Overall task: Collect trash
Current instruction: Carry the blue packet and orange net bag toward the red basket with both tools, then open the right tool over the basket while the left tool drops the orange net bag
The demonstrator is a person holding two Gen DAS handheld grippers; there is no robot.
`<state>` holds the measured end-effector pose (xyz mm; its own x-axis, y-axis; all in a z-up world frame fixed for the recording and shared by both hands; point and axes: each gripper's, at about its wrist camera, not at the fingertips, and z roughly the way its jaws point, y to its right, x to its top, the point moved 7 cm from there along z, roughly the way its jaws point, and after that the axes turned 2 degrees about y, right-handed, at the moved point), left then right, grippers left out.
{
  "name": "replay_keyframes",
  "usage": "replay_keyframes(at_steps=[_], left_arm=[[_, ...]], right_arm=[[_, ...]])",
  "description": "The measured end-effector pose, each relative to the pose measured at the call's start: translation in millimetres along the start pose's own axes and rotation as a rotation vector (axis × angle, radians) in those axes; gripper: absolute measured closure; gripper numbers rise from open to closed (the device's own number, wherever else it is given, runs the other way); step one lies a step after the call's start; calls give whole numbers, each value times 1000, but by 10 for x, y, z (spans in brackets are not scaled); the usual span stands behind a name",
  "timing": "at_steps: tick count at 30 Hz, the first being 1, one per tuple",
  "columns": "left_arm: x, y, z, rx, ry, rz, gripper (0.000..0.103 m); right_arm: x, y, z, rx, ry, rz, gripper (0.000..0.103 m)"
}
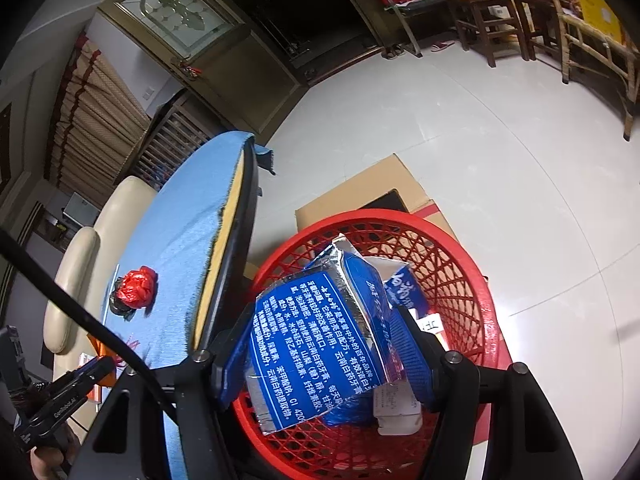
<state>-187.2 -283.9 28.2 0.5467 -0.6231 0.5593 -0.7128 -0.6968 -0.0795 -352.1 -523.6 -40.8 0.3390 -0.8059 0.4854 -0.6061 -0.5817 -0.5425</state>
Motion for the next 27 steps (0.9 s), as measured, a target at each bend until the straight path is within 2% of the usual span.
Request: replay_keyframes(at_steps=[11, 14, 17, 22, 27], left_arm=[[56, 236, 48, -13, -10, 42, 75], [70, 276, 57, -17, -10, 49, 75], [79, 306, 54, -18, -10, 55, 75], [112, 405, 54, -31, -8, 69, 75], [192, 680, 43, -65, 1, 119, 75]], right_arm=[[-50, 97, 87, -37, -27, 0, 34], [-46, 179, 115, -73, -38, 23, 32], [-37, 286, 129, -96, -43, 65, 22], [24, 356, 46, -99, -21, 85, 21], [121, 419, -120, -99, 27, 106, 21]])
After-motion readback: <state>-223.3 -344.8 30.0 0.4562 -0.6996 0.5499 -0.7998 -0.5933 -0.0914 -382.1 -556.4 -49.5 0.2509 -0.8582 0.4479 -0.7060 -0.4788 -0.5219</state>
